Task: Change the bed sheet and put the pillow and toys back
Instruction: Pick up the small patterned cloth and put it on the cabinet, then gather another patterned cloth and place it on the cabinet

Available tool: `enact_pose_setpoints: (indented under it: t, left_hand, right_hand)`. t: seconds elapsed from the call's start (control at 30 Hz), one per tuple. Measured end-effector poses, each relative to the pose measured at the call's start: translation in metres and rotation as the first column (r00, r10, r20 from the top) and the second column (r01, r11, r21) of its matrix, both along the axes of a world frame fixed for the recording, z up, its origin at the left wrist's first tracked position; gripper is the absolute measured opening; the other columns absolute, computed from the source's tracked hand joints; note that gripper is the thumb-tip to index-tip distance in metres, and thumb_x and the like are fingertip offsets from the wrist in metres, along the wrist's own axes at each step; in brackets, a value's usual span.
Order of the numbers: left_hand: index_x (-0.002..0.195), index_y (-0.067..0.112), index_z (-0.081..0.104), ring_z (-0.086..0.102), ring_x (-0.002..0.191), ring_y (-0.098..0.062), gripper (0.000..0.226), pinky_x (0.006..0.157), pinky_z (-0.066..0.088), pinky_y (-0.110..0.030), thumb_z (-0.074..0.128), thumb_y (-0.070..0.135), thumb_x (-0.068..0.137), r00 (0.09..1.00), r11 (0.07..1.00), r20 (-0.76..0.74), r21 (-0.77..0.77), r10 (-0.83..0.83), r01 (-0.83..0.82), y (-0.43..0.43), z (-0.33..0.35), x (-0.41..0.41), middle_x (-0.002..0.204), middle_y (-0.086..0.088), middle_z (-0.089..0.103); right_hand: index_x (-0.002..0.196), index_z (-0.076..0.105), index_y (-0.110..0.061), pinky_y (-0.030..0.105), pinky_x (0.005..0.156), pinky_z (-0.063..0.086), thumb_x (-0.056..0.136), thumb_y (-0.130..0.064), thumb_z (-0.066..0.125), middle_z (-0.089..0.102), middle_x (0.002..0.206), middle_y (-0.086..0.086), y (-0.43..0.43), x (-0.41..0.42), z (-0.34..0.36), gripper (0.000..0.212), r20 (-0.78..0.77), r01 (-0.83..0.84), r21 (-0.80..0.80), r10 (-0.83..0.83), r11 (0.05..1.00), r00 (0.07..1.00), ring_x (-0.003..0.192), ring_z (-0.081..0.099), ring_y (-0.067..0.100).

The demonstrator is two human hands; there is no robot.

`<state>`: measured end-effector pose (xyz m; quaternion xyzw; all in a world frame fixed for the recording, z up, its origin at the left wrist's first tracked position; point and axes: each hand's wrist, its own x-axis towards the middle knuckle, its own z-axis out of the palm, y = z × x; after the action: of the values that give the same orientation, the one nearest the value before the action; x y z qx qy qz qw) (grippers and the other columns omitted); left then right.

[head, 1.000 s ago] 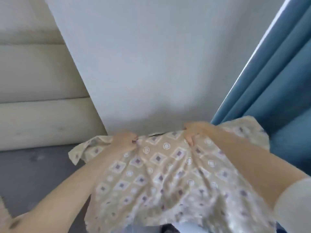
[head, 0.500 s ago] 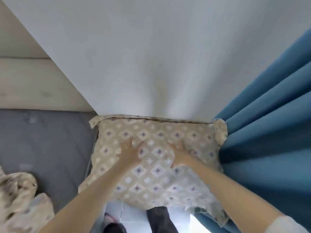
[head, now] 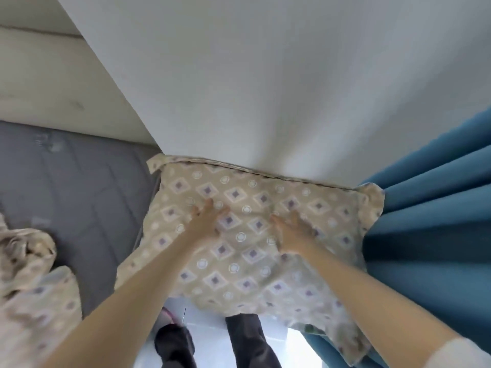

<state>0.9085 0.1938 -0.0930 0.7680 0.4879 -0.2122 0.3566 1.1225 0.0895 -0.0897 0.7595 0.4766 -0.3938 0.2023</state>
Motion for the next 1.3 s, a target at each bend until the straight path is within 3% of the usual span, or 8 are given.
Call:
enact_pose_setpoints:
  t: [0.1, 0.2, 0.37, 0.67, 0.73, 0.83, 1.13, 1.3]
  left_hand:
    - [0.146, 0.038, 0.031, 0.025, 0.142, -0.025, 0.057, 0.105, 0.039, -0.044, 0.050, 0.027, 0.093, 0.996, 0.998, 0.084, 0.057, -0.017, 0.012, 0.003, 0.016, -0.014, 0.155, 0.001, 0.024]
    - [0.140, 0.032, 0.042, 0.059, 0.108, -0.020, 0.048, 0.080, 0.052, -0.034, 0.043, 0.017, 0.094, 0.981, 0.981, 0.147, 0.122, 0.130, -0.149, 0.006, 0.041, -0.034, 0.138, 0.000, 0.049]
    - [0.131, 0.030, 0.052, 0.060, 0.103, -0.020, 0.038, 0.076, 0.048, -0.030, 0.039, 0.020, 0.096, 0.913, 0.888, 0.227, 0.244, 0.339, -0.391, 0.013, 0.095, -0.088, 0.126, 0.005, 0.060]
    - [0.124, 0.024, 0.059, 0.063, 0.087, -0.023, 0.032, 0.075, 0.049, -0.032, 0.041, 0.018, 0.098, 0.727, 0.651, 0.390, 0.331, 0.565, -0.683, -0.008, 0.153, -0.254, 0.111, -0.003, 0.067]
    - [0.123, 0.021, 0.059, 0.062, 0.083, -0.022, 0.030, 0.071, 0.047, -0.030, 0.042, 0.018, 0.098, 0.659, 0.587, 0.413, 0.304, 0.629, -0.750, -0.022, 0.157, -0.297, 0.107, -0.005, 0.067]
    - [0.121, 0.019, 0.060, 0.062, 0.101, -0.024, 0.028, 0.080, 0.046, -0.031, 0.045, 0.018, 0.097, 0.560, 0.483, 0.423, 0.284, 0.712, -0.829, -0.051, 0.161, -0.364, 0.111, -0.003, 0.065]
    - [0.130, 0.025, 0.052, 0.059, 0.104, -0.015, 0.035, 0.086, 0.050, -0.032, 0.044, 0.020, 0.097, 0.336, 0.249, 0.389, 0.257, 0.858, -0.934, -0.136, 0.163, -0.531, 0.125, 0.005, 0.058]
    - [0.128, 0.024, 0.053, 0.058, 0.101, -0.013, 0.033, 0.080, 0.048, -0.026, 0.045, 0.019, 0.097, 0.180, 0.094, 0.377, 0.236, 0.909, -0.967, -0.193, 0.153, -0.603, 0.124, 0.004, 0.059]
  right_hand:
    - [0.147, 0.029, -0.032, 0.054, 0.107, 0.033, 0.093, -0.019, 0.049, 0.026, 0.150, 0.011, 0.011, -0.010, 0.022, 0.059, 0.068, 0.000, 0.075, -0.005, 0.997, 0.998, 0.134, 0.034, 0.038]
    - [0.141, 0.039, -0.025, 0.037, 0.099, 0.040, 0.093, -0.015, 0.044, 0.050, 0.137, 0.004, 0.031, -0.028, 0.050, 0.050, 0.029, -0.004, 0.143, 0.000, 0.990, 1.000, 0.124, 0.048, 0.028]
    - [0.131, 0.050, -0.033, 0.027, 0.075, 0.036, 0.088, -0.014, 0.042, 0.060, 0.125, -0.002, 0.073, -0.082, 0.100, 0.047, -0.071, -0.002, 0.382, 0.032, 0.924, 0.997, 0.110, 0.058, 0.022]
    - [0.125, 0.057, -0.023, 0.031, 0.088, 0.045, 0.094, -0.015, 0.044, 0.062, 0.118, -0.001, 0.123, -0.238, 0.162, 0.035, -0.156, -0.205, 0.599, 0.364, 0.774, 0.918, 0.112, 0.057, 0.022]
    - [0.123, 0.058, -0.021, 0.034, 0.085, 0.048, 0.094, -0.015, 0.044, 0.065, 0.114, 0.001, 0.125, -0.280, 0.172, 0.033, -0.174, -0.244, 0.611, 0.429, 0.753, 0.887, 0.105, 0.060, 0.024]
    - [0.123, 0.058, -0.027, 0.034, 0.081, 0.051, 0.095, -0.018, 0.042, 0.068, 0.108, 0.002, 0.125, -0.350, 0.184, 0.033, -0.181, -0.339, 0.592, 0.530, 0.731, 0.828, 0.096, 0.063, 0.026]
    - [0.125, 0.057, -0.029, 0.034, 0.078, 0.053, 0.095, -0.019, 0.039, 0.064, 0.117, 0.002, 0.107, -0.545, 0.183, 0.037, -0.153, -0.564, 0.536, 0.729, 0.629, 0.667, 0.101, 0.062, 0.024]
    - [0.125, 0.058, -0.024, 0.032, 0.065, 0.051, 0.093, -0.017, 0.042, 0.068, 0.106, 0.002, 0.083, -0.636, 0.167, 0.037, -0.219, -0.660, 0.465, 0.799, 0.590, 0.560, 0.079, 0.064, 0.019]
